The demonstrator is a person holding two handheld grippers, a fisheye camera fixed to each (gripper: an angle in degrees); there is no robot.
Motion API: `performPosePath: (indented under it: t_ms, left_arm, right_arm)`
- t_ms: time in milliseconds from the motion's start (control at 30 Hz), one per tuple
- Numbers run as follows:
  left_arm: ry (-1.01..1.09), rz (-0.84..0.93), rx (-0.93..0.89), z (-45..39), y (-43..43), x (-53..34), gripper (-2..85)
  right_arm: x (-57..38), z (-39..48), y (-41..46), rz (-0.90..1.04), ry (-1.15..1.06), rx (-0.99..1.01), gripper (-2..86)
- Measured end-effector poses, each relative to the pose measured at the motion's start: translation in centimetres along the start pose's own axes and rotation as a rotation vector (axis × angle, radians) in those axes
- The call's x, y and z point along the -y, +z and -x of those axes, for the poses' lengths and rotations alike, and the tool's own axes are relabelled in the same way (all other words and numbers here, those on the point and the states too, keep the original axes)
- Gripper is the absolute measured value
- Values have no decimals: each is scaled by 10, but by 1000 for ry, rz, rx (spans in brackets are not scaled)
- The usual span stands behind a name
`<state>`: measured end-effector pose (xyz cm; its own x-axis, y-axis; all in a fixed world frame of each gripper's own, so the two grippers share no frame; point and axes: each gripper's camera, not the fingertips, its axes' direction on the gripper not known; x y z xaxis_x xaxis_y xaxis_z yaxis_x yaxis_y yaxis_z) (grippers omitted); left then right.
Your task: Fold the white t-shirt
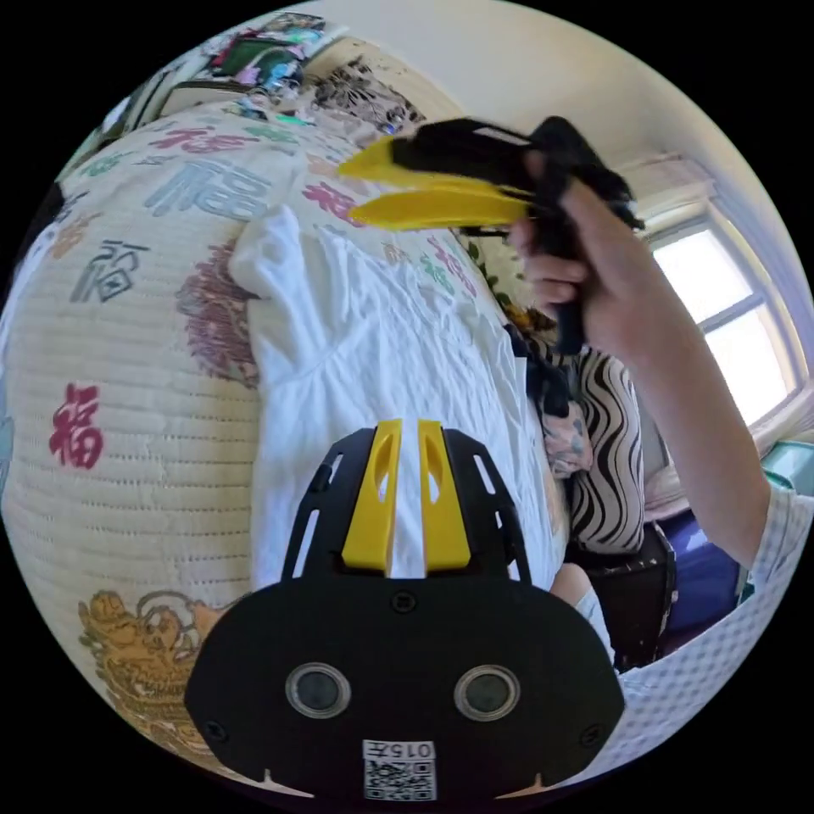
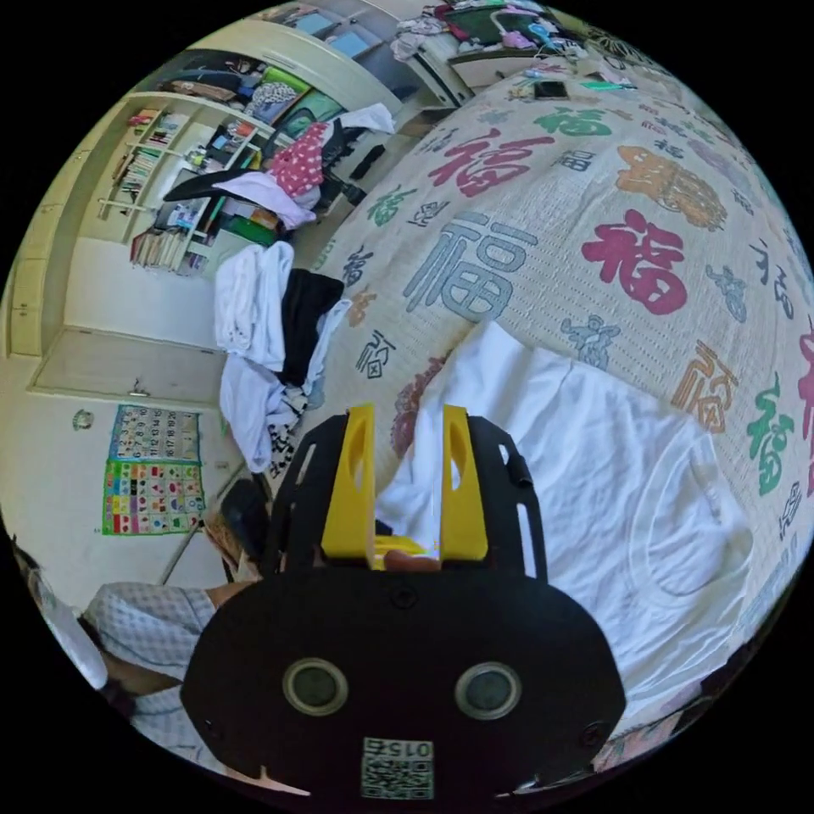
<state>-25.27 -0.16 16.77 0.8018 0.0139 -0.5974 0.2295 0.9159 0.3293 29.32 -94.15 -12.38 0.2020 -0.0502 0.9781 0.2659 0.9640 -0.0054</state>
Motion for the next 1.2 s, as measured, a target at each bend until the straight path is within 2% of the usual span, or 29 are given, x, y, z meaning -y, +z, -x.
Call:
performPosePath:
  t_ms: [133,200,267,300,433,467,500,600,733,833,967,1100,1200]
  left_arm:
    - [-123,-129,118,53,-55,1,52]
    - [-183,-97,89,89,-59,13,58]
    - [-211,-34,14,108,-44,25,54]
    - [-218,-36,-30,116,-38,31,45]
    - [-213,-34,-97,127,-32,38,4]
    - [-210,-112,-86,127,-46,30,1]
    - [-200,-218,-72,123,-68,16,-1]
    - [-176,-388,45,109,-113,-25,1]
    - [-213,-384,194,112,-120,-54,24]
    - [-272,-360,133,133,-120,-58,52]
    - [-298,-235,0,154,-93,-43,73]
    - [-291,-182,33,151,-74,-38,26]
    - [-302,-230,29,150,-74,-46,-1]
  right_arm:
    - [79,-41,58,91,144,-146,149]
    - [97,-60,81,139,192,-152,125]
    - [107,-73,89,122,201,-288,27]
    - [108,-76,89,116,191,-284,23]
    - [109,-114,70,-58,179,117,10]
    - [108,-124,66,-113,171,216,10]
    - [109,-127,65,-131,160,247,11]
    - [124,-126,71,-135,53,259,20]
    - [159,-125,105,11,43,138,83]
    - [179,-125,113,23,96,17,93]
    - [214,-116,138,185,66,-120,110]
    - [237,-109,167,292,51,-179,115]
    - [245,-110,179,317,53,-344,73]
